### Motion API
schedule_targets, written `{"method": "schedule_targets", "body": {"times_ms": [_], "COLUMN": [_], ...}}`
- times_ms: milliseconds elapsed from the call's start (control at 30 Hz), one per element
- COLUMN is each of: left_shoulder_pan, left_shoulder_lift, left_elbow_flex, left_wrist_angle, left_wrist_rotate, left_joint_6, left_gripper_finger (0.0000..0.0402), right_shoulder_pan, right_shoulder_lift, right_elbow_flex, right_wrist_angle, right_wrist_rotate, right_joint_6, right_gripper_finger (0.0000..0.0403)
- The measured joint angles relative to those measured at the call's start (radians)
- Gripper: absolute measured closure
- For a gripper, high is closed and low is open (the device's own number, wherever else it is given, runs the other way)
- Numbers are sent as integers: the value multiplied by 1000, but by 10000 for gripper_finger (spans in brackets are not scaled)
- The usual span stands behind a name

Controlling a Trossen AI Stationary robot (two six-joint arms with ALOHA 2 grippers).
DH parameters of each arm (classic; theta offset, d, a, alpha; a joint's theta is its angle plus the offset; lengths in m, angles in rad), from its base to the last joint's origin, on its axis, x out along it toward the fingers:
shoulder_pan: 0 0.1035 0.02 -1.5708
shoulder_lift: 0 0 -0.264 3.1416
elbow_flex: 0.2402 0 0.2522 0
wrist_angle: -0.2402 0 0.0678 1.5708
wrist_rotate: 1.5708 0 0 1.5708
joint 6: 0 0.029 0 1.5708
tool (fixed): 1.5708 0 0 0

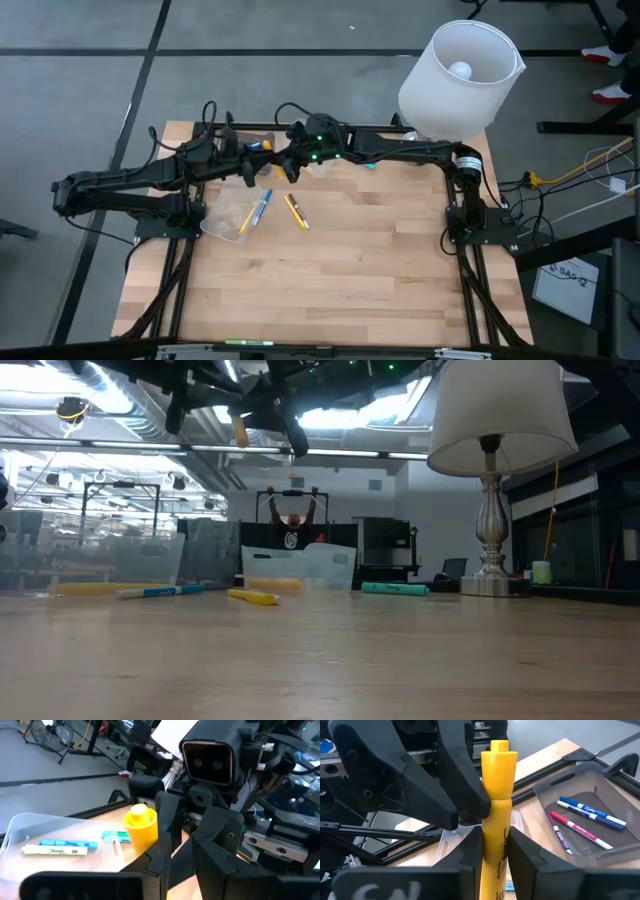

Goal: Pick & Place Markers
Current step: Put the yellow highlighter into the top transparent bin

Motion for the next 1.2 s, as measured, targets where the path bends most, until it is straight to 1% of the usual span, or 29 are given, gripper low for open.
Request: {"method": "schedule_targets", "body": {"times_ms": [233,367,433,500,567,633,800,867,1000,1067,1200], "left_shoulder_pan": [0,0,0,0,0,0,0,0,0,0,0], "left_shoulder_lift": [7,-1,-15,-28,-47,-66,-107,-112,-98,-79,-35], "left_elbow_flex": [0,0,0,0,0,0,0,0,0,0,-1], "left_wrist_angle": [-5,21,44,41,22,-10,-123,-146,-129,-117,-43], "left_wrist_rotate": [-6,-7,11,31,29,-7,-148,-177,-182,-178,-126], "left_joint_6": [11,24,24,36,51,53,52,46,41,34,49], "left_gripper_finger": [340,345,345,344,342,341,341,340,339,339,340], "right_shoulder_pan": [1,1,1,0,-1,-1,-1,-1,-1,-1,-1], "right_shoulder_lift": [2,2,2,2,2,2,2,2,2,2,2], "right_elbow_flex": [0,0,0,0,0,0,0,0,0,0,-1], "right_wrist_angle": [7,0,-7,-7,-6,-6,3,20,53,51,45], "right_wrist_rotate": [11,62,96,134,156,157,157,154,116,114,114], "right_joint_6": [1,16,21,20,20,20,20,19,15,16,18], "right_gripper_finger": [333,335,336,333,331,331,335,332,330,334,333]}}
